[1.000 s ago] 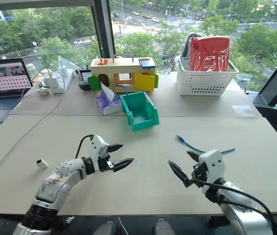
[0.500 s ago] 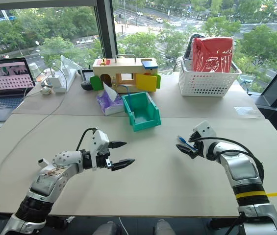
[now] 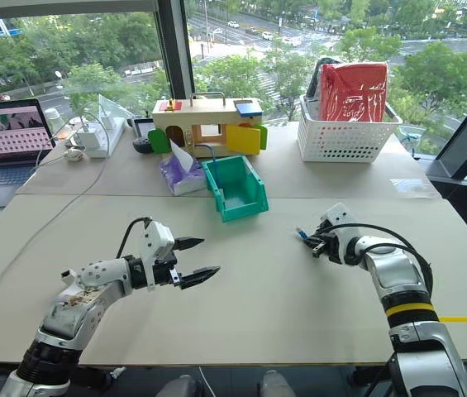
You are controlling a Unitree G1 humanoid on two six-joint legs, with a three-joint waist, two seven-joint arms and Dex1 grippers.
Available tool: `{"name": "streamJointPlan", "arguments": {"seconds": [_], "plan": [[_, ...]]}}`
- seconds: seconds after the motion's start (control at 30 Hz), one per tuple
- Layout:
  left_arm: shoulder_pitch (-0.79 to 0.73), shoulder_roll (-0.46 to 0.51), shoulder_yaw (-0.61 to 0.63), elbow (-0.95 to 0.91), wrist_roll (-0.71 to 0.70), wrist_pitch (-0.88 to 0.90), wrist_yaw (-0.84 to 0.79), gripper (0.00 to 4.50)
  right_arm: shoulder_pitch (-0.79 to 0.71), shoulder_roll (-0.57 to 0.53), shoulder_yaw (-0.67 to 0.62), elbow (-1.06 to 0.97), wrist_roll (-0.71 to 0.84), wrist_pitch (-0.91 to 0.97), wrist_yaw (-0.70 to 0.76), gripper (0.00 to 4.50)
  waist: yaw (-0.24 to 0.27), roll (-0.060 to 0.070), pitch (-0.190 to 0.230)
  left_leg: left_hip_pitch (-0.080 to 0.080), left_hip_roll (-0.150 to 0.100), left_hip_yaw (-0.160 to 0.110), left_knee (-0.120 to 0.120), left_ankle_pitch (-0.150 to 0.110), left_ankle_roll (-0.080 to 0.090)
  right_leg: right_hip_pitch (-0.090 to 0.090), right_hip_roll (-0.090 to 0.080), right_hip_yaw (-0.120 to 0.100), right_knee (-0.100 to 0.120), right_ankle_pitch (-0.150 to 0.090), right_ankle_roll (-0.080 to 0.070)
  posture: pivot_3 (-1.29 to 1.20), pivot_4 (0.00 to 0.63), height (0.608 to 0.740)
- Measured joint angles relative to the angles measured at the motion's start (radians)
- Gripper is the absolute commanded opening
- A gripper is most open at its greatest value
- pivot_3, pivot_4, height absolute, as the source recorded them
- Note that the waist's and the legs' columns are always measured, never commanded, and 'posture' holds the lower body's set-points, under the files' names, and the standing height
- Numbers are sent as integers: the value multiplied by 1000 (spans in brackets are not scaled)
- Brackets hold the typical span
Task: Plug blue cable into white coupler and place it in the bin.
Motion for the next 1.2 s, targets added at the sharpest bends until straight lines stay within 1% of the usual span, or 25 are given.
{"name": "streamJointPlan", "arguments": {"seconds": [0.1,0.13,0.2,0.27,0.33,0.4,0.5,0.6,0.67,0.7,0.73,0.77,0.83,0.9,0.97,1.0,1.1,1.2], "plan": [[15,25,14,4,-1,-12,-19,4500,55,-26,48,-141,11,29,97,8,-1,0,0,0,1,-1,0,0,0,0,1,0,0,0,0,0,150,729],[32,43,23,4,-1,-32,-36,4500,91,-46,69,-228,21,48,141,8,0,0,0,-1,1,-1,0,0,0,-1,0,0,0,0,0,0,150,729],[50,63,31,17,-1,-45,-52,4500,121,-61,102,-312,31,60,188,8,0,0,0,-1,0,-1,0,0,0,-1,0,-1,1,0,0,0,150,729],[55,57,47,22,-26,-45,-74,4500,131,-82,181,-415,24,41,268,8,2,1,0,-1,1,-1,0,0,0,-1,0,-1,0,-1,2,0,150,729],[55,57,43,20,-44,-44,-102,4500,119,-76,252,-457,5,10,316,8,3,1,0,0,1,0,0,0,0,0,0,-1,0,-4,7,0,150,729],[55,71,24,18,-46,-41,-139,4500,93,-46,302,-454,-6,7,347,8,2,0,1,0,1,0,0,0,0,-1,0,-1,0,-4,7,0,150,729],[56,88,-5,13,-62,-18,-183,4500,17,-14,368,-420,-43,-25,393,8,1,1,1,0,1,0,0,0,0,-2,0,-1,1,-4,6,0,150,729],[70,120,-28,-8,-66,5,-213,4500,-65,44,410,-319,-90,-85,413,8,0,1,1,-1,1,-1,0,0,0,-2,0,-2,1,-1,1,0,150,729],[81,131,-40,-17,-66,13,-226,4500,-93,57,417,-280,-111,-112,425,925,2,1,1,-1,1,-1,0,0,0,-2,0,-3,1,0,-1,0,150,729],[87,135,-43,-22,-66,16,-230,4500,-100,57,418,-267,-116,-121,437,1164,5,1,1,-1,1,-2,0,0,0,-2,0,-3,1,0,-1,0,150,729],[91,142,-50,-24,-62,16,-231,4500,-104,57,420,-263,-119,-126,451,1541,7,1,1,-1,1,-2,0,0,0,-2,0,-4,1,0,-1,0,150,729],[91,144,-56,-24,-54,16,-230,4500,-105,57,421,-261,-120,-130,462,1780,7,1,1,-1,1,-2,0,0,0,-2,0,-4,1,0,-1,0,150,729],[82,137,-76,-21,-30,15,-220,4500,-105,56,421,-262,-119,-131,478,2550,7,1,1,-1,1,-2,0,0,0,-2,0,-4,1,0,-1,0,150,729],[68,123,-101,-4,-6,-2,-217,4500,-98,48,414,-283,-118,-127,482,3113,7,1,1,-1,1,-2,0,0,0,-2,0,-4,1,0,-1,0,150,729],[58,109,-125,15,13,-13,-222,4500,-76,43,381,-328,-94,-86,472,3849,7,1,1,-1,1,-3,0,0,0,-2,0,-4,1,0,-1,0,150,729],[48,106,-139,29,22,-24,-229,4500,-68,46,360,-353,-73,-58,463,4145,7,1,1,-1,1,-3,0,0,0,-2,0,-4,1,0,-1,0,150,729],[-10,89,-181,87,66,-67,-243,4500,-42,42,294,-461,-21,35,422,4145,7,1,1,-2,1,-3,0,0,0,-4,0,-4,2,0,-1,0,150,729],[-66,72,-199,151,96,-116,-266,4500,-12,17,223,-575,21,133,367,4145,7,1,1,-2,0,-3,0,0,0,-4,0,-4,2,0,-1,0,150,729]]}}
